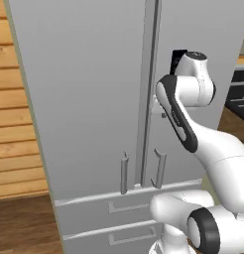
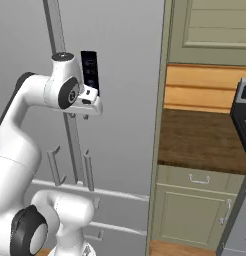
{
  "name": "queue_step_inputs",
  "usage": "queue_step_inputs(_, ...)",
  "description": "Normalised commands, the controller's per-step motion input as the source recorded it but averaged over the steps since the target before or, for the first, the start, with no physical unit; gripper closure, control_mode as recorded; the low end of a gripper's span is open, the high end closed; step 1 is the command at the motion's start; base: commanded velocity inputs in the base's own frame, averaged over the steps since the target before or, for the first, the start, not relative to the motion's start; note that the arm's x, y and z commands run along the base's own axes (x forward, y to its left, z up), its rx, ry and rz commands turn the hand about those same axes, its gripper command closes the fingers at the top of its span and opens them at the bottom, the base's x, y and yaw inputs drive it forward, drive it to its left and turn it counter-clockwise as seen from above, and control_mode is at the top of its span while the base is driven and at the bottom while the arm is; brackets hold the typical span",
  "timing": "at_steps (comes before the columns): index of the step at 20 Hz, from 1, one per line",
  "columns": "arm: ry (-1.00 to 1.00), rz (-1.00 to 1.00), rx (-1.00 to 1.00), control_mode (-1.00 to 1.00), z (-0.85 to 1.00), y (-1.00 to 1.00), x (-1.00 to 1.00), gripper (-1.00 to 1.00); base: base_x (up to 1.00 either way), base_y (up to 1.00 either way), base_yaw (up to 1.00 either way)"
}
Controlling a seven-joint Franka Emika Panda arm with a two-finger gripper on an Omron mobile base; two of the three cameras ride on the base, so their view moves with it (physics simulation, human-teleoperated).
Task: Take the strawberry from the fridge and place it on top of the pancake, located on the dining counter.
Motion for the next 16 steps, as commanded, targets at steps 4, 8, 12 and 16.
queue_step_inputs(4, 0.0, 0.0, 0.0, 1.0, 0.0, 0.0, 0.0, -1.0, -0.36, 0.02, 0.0)
queue_step_inputs(8, 0.0, 0.0, 0.0, 1.0, 0.0, 0.0, 0.0, -1.0, -1.0, 0.11, 0.0)
queue_step_inputs(12, 0.0, 0.0, 0.0, 1.0, 0.0, 0.0, 0.0, -1.0, -0.46, 0.44, 0.0)
queue_step_inputs(16, 0.0, 0.0, 0.0, 1.0, 0.0, 0.0, 0.0, -1.0, 0.0, 0.6, 0.0)
